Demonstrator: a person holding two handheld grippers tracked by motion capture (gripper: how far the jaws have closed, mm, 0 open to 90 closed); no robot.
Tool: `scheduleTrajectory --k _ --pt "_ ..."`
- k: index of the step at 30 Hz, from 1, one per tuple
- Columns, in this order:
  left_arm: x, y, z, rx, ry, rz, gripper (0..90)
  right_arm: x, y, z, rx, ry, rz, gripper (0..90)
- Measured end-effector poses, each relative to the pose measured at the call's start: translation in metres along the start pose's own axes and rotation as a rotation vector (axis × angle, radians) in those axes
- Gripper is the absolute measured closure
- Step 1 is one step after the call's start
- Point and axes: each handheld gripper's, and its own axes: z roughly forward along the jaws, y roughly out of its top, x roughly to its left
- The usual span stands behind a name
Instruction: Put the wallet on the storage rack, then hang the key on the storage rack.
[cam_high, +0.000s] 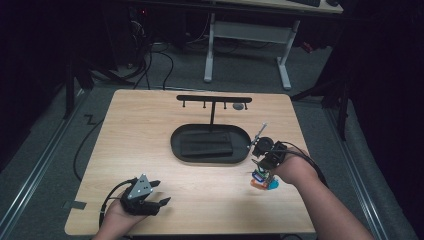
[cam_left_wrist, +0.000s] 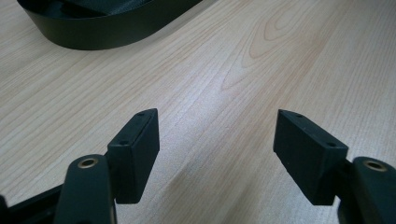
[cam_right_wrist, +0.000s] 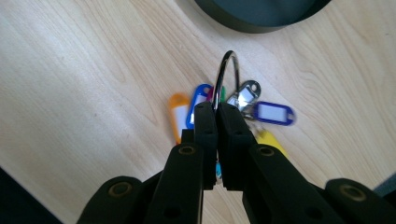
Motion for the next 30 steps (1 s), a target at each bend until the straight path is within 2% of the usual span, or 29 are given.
scheduleTrajectory --k 3,4,6,15,20,30 --pt "0.001 0.000 0.000 0.002 -0.001 0.000 32.0 -0.002 0.000 -0.015 -0.006 -0.008 -0.005 87.9" --pt "0.001 0.000 0.000 0.002 -0.001 0.000 32.0 -0.002 0.000 -0.015 -0.006 -0.008 -0.005 87.9" --pt "0.001 0.000 0.001 0.002 -0.002 0.000 32.0 -0.002 0.000 -0.029 -0.014 -0.013 0.001 88.0" --pt "0.003 -0.002 0.001 0.007 -0.004 -0.003 31.8 -0.005 0.004 -0.062 -0.036 -0.008 -0.004 88.0" --pt "0.005 -0.004 -0.001 0.010 0.004 -0.024 31.4 -0.007 0.006 -0.073 -0.043 -0.008 0.008 88.0" --pt "0.002 -0.006 -0.003 0.019 0.007 0.001 30.8 -0.015 0.021 -0.091 -0.064 -0.016 0.009 88.1"
